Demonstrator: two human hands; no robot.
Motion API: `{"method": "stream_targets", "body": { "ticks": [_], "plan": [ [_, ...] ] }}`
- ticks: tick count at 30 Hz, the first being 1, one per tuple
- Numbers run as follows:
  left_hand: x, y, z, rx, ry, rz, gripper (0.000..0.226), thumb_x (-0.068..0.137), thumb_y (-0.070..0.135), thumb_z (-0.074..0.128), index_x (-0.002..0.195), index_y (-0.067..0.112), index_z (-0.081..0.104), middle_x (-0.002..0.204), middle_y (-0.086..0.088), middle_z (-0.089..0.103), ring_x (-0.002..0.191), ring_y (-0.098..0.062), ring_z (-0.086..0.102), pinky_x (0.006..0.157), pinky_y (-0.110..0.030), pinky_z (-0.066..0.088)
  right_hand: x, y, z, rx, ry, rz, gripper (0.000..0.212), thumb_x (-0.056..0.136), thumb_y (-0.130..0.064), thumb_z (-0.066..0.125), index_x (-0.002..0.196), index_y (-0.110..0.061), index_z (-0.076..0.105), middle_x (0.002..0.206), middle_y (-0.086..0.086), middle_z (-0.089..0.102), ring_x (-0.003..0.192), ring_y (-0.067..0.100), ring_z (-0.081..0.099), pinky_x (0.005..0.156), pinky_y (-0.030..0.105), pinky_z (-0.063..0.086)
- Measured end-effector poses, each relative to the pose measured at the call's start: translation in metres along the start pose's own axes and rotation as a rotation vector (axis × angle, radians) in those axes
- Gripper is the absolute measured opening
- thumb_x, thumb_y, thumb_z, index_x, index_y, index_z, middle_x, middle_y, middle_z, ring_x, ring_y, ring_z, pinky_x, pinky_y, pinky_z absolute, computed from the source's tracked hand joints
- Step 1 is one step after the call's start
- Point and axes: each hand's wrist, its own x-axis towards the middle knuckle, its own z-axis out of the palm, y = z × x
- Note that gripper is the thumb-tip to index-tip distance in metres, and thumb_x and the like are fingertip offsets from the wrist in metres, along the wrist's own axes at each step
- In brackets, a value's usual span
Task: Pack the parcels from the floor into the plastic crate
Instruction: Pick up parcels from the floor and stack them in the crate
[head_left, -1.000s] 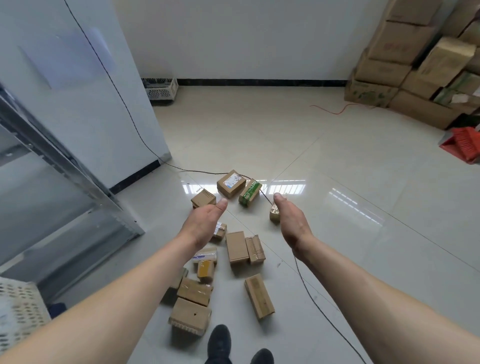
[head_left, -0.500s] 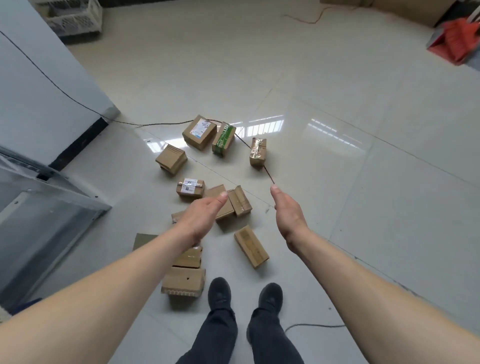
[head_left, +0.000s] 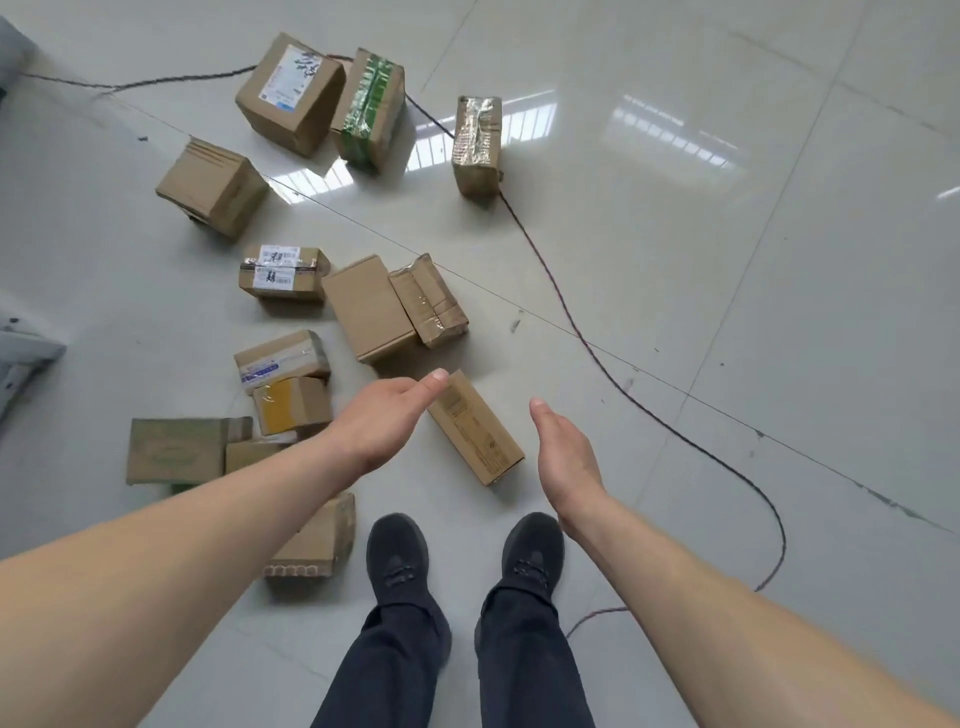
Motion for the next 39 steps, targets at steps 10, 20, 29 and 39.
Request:
{"method": "stream_targets", "body": {
  "ticks": [10,20,29,39],
  "plan": [
    [0.157,-0.062,0.064,0.064,-0.027,-0.044,0.061,0.098,0.061,0.035,0.130,0.016,0.059,0.128,0.000,0.056,0.109,-0.014,0.045,0.090,-0.030,0.031,0.139,0.086,0.039,-0.094,0.010,0.091,0.058,0.101,-0.061,0.038,0.137,-0.019,0.055,0.116,-0.007,0.057,0.111,0.018,0.051,0.094,0.034,0.037],
    [0.239,-0.087,0.095,0.036,-0.059,-0.074,0.068,0.095,0.066,0.033,0.143,0.019,0.044,0.139,-0.001,0.051,0.127,-0.026,0.046,0.094,-0.036,0.035,0.194,0.127,0.075,0.003,0.026,0.188,0.055,0.092,-0.067,0.037,0.114,-0.023,0.060,0.114,-0.001,0.065,0.103,0.022,0.062,0.097,0.048,0.051],
    [0.238,-0.121,0.071,-0.077,0.069,-0.239,0.068,0.091,0.071,0.032,0.123,0.017,0.060,0.121,-0.007,0.059,0.105,-0.026,0.053,0.085,-0.039,0.040,0.196,0.098,0.079,0.080,0.279,0.040,0.080,0.072,-0.076,0.042,0.136,-0.030,0.053,0.131,0.003,0.060,0.119,0.022,0.056,0.110,0.043,0.042],
    [0.247,-0.122,0.074,-0.298,-0.018,-0.267,0.068,0.087,0.076,0.031,0.136,0.033,0.051,0.133,0.006,0.054,0.124,-0.024,0.047,0.091,-0.042,0.039,0.218,0.096,0.089,0.100,0.202,0.060,0.079,0.075,-0.081,0.038,0.138,-0.034,0.051,0.127,-0.007,0.064,0.122,0.021,0.057,0.111,0.044,0.043]
  ]
}}
